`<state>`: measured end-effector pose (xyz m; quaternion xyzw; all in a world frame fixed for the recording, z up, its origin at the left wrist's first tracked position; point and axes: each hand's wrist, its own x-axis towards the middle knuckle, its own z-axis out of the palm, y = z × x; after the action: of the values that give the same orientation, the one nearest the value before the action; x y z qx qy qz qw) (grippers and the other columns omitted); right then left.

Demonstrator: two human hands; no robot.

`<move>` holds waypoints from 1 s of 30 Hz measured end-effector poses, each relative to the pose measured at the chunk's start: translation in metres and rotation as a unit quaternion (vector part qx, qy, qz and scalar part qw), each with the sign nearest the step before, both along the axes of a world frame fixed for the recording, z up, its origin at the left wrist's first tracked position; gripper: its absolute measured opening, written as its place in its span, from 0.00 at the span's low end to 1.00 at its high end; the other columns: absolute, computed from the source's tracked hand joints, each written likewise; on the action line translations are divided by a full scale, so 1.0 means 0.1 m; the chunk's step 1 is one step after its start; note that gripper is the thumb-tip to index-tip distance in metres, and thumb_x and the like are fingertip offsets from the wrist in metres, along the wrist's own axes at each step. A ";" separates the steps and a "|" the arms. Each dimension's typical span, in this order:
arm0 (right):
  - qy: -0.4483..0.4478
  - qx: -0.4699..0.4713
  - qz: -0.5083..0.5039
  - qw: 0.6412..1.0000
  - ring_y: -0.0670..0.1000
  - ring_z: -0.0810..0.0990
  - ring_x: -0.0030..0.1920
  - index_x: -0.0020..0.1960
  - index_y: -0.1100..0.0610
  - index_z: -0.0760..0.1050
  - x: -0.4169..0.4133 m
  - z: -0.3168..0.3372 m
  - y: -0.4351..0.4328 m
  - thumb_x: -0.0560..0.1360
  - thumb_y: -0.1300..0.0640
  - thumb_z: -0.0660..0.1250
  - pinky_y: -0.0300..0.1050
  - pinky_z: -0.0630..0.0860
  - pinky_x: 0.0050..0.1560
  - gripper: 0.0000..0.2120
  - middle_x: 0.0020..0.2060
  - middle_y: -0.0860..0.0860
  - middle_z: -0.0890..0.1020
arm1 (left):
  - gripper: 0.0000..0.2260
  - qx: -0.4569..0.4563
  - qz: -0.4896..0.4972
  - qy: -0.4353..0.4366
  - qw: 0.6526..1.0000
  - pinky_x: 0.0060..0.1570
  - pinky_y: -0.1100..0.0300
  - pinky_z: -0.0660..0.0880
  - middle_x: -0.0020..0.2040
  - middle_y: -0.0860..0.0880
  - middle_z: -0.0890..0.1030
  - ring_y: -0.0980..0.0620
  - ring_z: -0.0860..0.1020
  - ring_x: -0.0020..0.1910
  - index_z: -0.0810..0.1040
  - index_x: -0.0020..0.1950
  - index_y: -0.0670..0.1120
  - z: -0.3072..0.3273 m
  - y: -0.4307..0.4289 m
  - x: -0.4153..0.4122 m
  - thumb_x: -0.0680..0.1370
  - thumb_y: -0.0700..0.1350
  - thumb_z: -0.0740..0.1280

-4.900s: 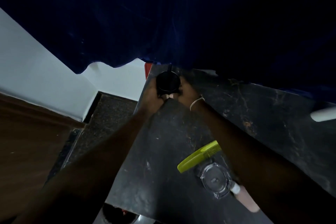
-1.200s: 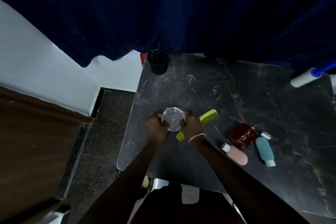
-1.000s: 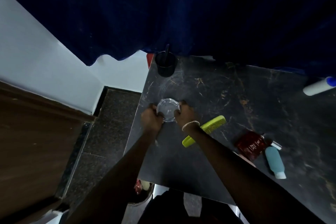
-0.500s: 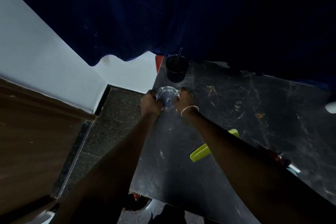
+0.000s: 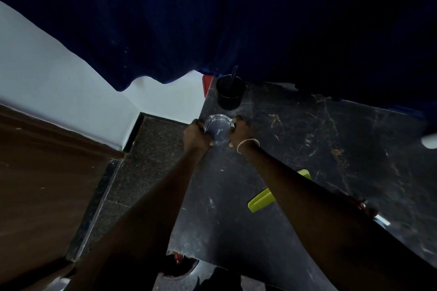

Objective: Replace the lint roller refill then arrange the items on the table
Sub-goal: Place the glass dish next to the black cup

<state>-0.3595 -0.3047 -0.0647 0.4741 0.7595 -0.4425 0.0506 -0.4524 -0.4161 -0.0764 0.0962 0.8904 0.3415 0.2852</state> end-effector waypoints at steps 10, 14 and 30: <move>0.083 -0.063 -0.032 0.994 0.56 0.80 0.40 0.61 0.61 0.74 0.24 0.17 -0.03 0.77 0.53 0.70 0.55 0.79 0.49 0.17 0.44 0.59 0.83 | 0.19 0.007 -0.066 0.070 0.995 0.51 0.51 0.77 0.46 0.40 0.84 0.38 0.82 0.51 0.79 0.54 0.40 0.21 -0.29 0.06 0.78 0.56 0.73; 0.109 0.007 0.016 0.994 0.58 0.81 0.55 0.68 0.60 0.72 0.43 0.31 -0.14 0.76 0.53 0.71 0.51 0.76 0.61 0.23 0.54 0.59 0.82 | 0.18 0.027 -0.164 0.159 0.973 0.55 0.48 0.78 0.59 0.39 0.81 0.37 0.79 0.57 0.78 0.64 0.42 0.32 -0.50 0.24 0.82 0.55 0.67; 0.058 0.241 0.080 0.965 0.56 0.64 0.77 0.77 0.59 0.63 2.06 0.75 -0.77 0.81 0.48 0.62 0.54 0.66 0.71 0.28 0.75 0.56 0.67 | 0.26 0.017 -0.379 0.314 0.870 0.81 0.42 0.58 0.83 0.44 0.61 0.44 0.57 0.84 0.63 0.83 0.49 0.67 -0.92 1.54 0.86 0.57 0.58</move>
<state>-0.1538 -0.3821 0.0098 0.3829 0.8811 -0.2674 -0.0743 -0.2985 -0.5077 -0.0099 0.5333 0.8223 0.1736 0.0962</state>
